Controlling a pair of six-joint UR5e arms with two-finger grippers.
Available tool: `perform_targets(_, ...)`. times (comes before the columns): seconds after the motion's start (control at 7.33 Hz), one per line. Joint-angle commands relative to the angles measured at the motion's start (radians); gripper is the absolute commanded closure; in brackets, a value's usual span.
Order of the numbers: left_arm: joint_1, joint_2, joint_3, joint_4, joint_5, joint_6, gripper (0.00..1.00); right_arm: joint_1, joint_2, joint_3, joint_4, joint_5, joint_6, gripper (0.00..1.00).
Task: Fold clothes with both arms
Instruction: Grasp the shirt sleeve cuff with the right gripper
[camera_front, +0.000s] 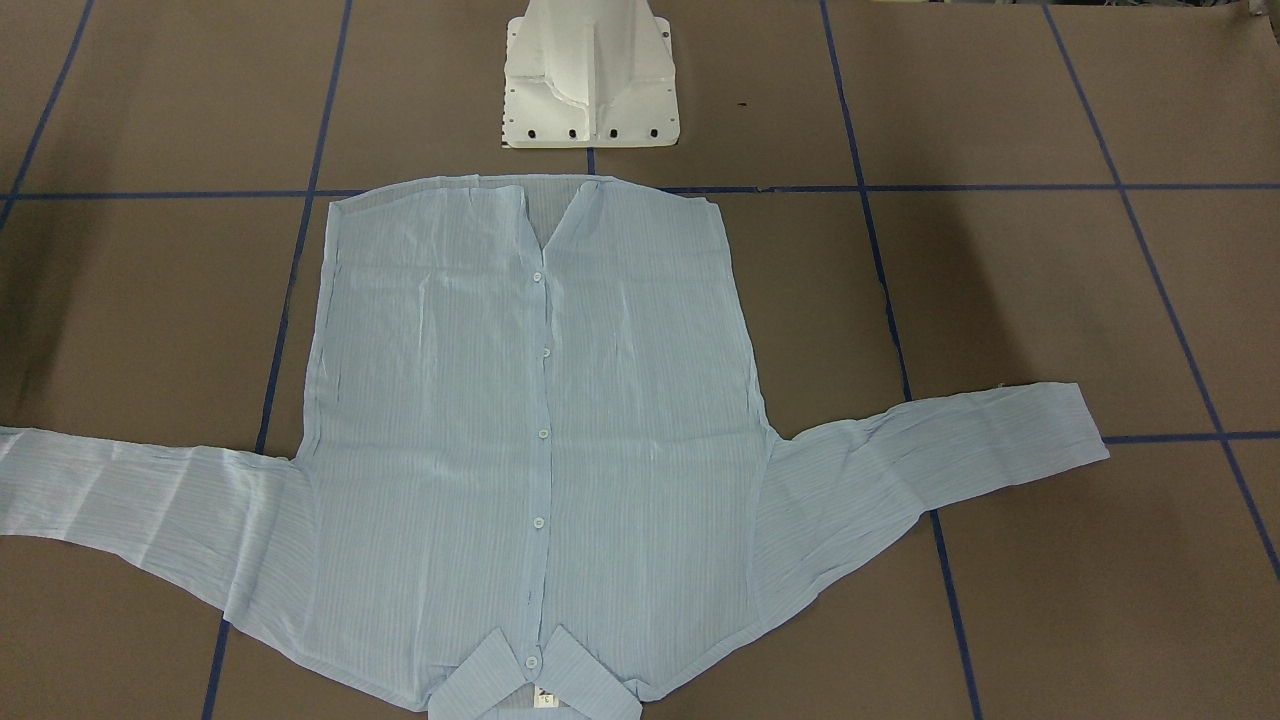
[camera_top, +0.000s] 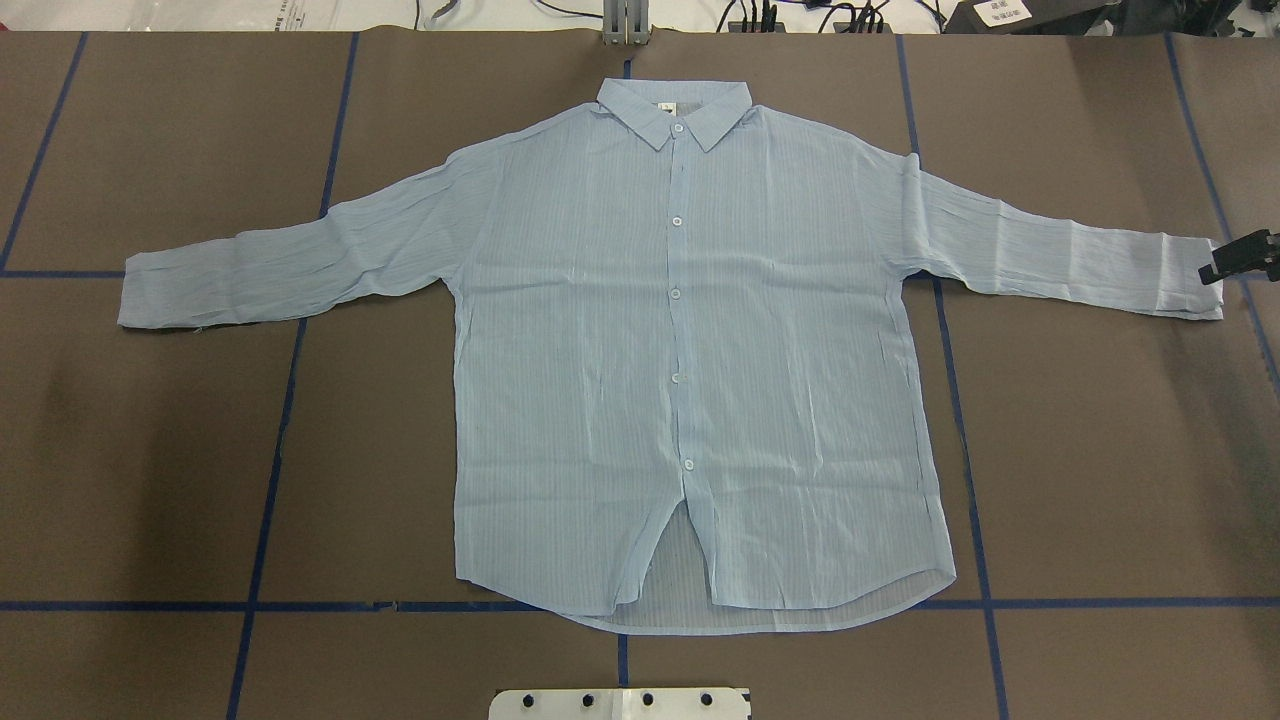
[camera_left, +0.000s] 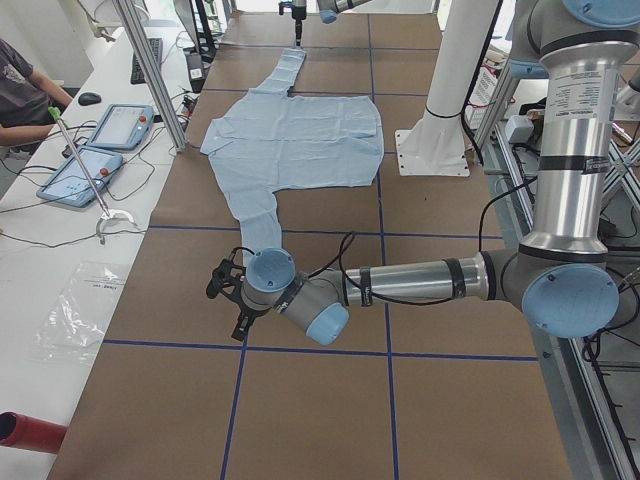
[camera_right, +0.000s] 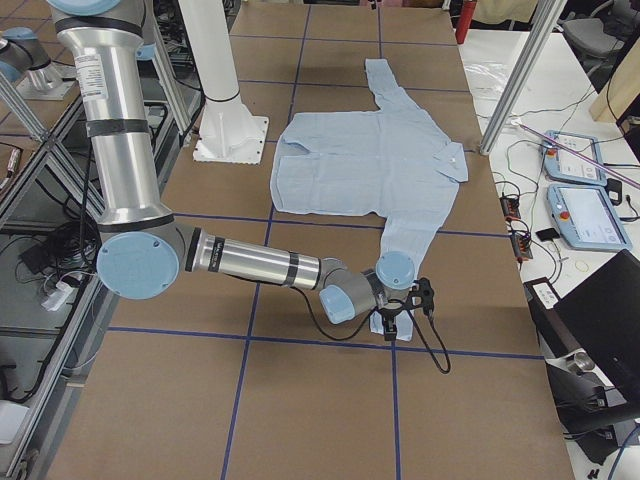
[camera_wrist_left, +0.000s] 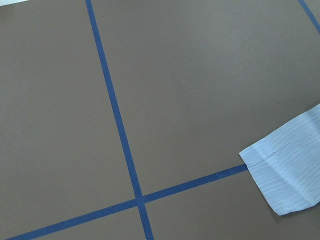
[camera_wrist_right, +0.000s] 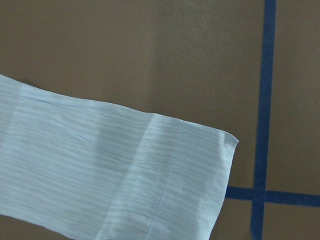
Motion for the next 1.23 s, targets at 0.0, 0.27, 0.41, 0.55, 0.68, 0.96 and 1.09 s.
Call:
perform_targets(0.0,0.004,0.000,0.000,-0.002,0.000,0.001,0.00,-0.023,0.003,-0.038,0.001,-0.016,0.030,0.12)
perform_targets(0.27,0.004,0.000,0.002,-0.001,0.002,0.001,0.00,-0.045,0.003,-0.044,-0.002,-0.024,0.030,0.12)
perform_targets(0.41,0.001,-0.002,0.002,-0.001,0.002,0.003,0.00,-0.053,0.003,-0.047,-0.003,-0.027,0.032,0.13)
perform_targets(0.55,0.001,0.000,0.002,-0.001,0.000,0.003,0.00,-0.053,0.003,-0.047,-0.003,-0.027,0.033,0.16)
perform_targets(0.68,0.004,-0.002,0.002,-0.001,0.000,0.001,0.00,-0.053,0.002,-0.047,-0.005,-0.027,0.033,0.26)
perform_targets(0.96,0.001,-0.002,0.002,-0.001,0.000,0.001,0.00,-0.053,0.003,-0.045,-0.006,-0.027,0.033,0.39)
perform_targets(1.09,0.001,-0.002,0.002,-0.001,0.000,0.000,0.00,-0.053,0.003,-0.045,-0.006,-0.027,0.033,0.46)
